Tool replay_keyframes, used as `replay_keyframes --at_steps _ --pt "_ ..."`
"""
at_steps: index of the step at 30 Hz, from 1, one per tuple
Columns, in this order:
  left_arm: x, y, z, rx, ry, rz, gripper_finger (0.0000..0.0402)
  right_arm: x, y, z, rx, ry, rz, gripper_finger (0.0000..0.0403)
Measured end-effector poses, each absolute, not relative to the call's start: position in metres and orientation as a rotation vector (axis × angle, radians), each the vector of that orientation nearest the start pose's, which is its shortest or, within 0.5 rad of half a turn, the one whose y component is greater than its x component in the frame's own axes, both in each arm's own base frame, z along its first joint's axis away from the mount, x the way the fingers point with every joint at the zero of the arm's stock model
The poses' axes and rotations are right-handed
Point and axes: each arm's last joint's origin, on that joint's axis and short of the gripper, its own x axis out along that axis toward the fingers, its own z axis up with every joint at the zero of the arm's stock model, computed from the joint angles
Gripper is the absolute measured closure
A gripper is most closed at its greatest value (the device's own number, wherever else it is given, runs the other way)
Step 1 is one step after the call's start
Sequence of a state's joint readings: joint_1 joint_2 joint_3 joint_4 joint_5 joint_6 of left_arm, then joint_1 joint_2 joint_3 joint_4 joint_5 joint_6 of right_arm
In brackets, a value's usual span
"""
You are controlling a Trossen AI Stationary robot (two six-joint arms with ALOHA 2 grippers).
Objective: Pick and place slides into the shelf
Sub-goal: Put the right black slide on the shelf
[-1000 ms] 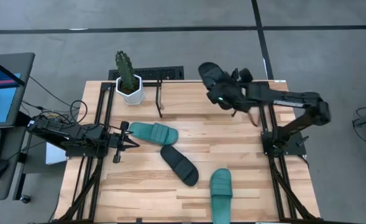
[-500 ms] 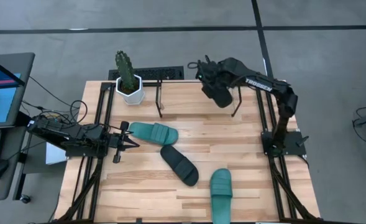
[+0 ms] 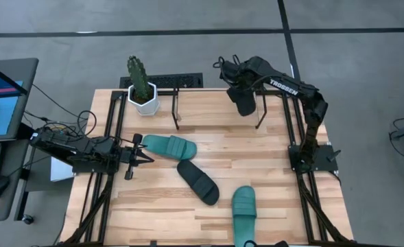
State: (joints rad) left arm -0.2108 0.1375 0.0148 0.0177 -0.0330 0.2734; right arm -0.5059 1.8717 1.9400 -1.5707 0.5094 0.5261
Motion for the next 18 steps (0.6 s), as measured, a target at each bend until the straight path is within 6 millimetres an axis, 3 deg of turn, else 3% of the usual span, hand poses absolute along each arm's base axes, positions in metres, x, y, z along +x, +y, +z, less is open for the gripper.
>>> replay_keyframes --at_steps 18 --pt "0.103 -0.021 0.159 0.282 0.080 -0.191 0.0401 0.287 -0.192 0.337 0.464 1.299 -1.223 0.0403"
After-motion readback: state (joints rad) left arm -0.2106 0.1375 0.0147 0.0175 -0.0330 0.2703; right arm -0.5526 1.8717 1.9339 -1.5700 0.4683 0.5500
